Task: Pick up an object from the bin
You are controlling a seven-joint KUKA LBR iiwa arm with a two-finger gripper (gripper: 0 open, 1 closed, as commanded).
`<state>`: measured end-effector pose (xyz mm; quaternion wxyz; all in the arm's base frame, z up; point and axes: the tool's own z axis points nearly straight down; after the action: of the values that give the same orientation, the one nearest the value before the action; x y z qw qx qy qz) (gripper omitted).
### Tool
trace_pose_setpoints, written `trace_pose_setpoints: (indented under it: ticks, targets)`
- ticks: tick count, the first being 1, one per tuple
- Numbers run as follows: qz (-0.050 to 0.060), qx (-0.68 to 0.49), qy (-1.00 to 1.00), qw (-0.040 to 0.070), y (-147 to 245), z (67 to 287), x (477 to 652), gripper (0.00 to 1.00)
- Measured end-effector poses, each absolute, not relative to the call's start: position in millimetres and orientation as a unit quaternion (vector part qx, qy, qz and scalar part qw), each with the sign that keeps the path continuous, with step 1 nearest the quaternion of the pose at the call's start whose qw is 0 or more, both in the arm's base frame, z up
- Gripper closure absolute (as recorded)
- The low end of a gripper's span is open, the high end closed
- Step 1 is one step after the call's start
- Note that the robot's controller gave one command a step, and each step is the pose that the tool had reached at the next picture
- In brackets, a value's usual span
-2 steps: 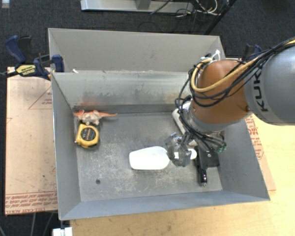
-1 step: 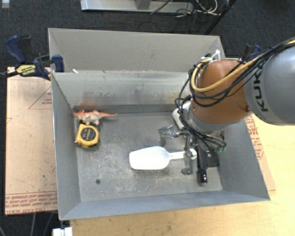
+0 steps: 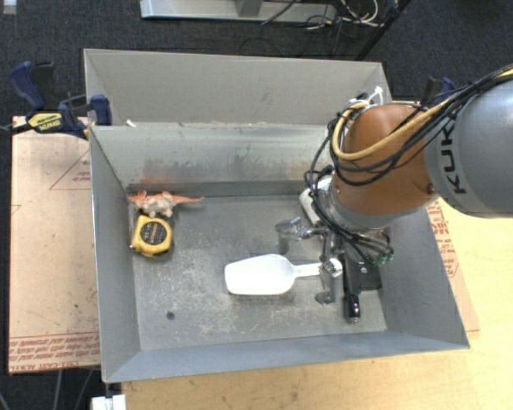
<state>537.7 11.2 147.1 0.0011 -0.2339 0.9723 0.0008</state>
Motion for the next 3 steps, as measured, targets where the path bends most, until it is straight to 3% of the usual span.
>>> trace_pose_setpoints:
  ticks: [1,2,3]
  targets:
    - [-0.001,-0.256,0.967,0.002,20.6,138.3,543.7,0.00]
    - [0.000,-0.324,0.946,0.004,54.2,87.5,536.6,0.00]
    - [0.000,-0.378,0.926,0.004,88.3,70.7,546.2,1.00]
